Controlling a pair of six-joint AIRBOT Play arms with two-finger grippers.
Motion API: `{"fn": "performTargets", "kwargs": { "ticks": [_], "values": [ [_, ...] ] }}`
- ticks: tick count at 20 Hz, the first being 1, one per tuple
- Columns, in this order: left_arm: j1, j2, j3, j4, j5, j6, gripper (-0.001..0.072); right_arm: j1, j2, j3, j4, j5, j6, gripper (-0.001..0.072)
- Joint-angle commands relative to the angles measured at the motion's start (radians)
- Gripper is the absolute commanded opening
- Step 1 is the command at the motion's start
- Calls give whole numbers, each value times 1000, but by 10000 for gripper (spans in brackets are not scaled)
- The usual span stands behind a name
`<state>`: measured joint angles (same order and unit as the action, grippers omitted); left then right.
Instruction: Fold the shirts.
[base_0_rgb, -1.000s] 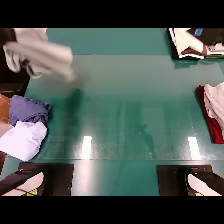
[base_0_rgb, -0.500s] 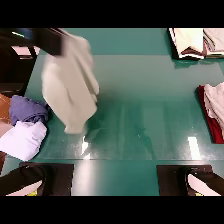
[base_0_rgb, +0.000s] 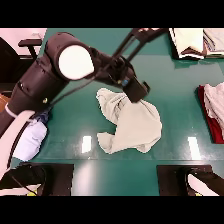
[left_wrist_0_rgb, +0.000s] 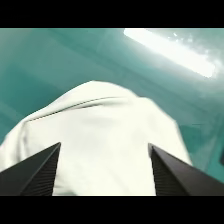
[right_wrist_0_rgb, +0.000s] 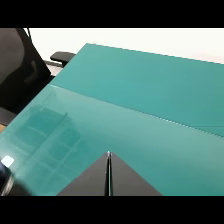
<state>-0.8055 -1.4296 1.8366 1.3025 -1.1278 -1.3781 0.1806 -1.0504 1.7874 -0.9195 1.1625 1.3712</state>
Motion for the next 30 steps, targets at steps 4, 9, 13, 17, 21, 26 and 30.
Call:
{"fn": "performTargets", "kwargs": {
  "ticks": [4,9,13,17,21,26,30],
  "values": [
    [372,-66,-80,-20,12,-150,641,1,4,1,0,1,0,16],
    [562,-186,-323,-213,68,-151,641,1,2,1,0,1,0,16],
    [578,-307,-354,-259,101,-138,642,1,-21,0,3,3,0,16],
    [569,-370,-354,-429,145,-58,642,1,-61,1,4,61,0,17],
    [533,-384,-344,-445,180,-53,578,1,-79,0,9,76,1,16],
    [582,-360,-206,-395,100,-55,26,-13,-76,-5,-48,147,1,16],
    [663,-212,-127,-196,85,-55,26,-58,-29,-195,-78,202,2,17]
  ]
}}
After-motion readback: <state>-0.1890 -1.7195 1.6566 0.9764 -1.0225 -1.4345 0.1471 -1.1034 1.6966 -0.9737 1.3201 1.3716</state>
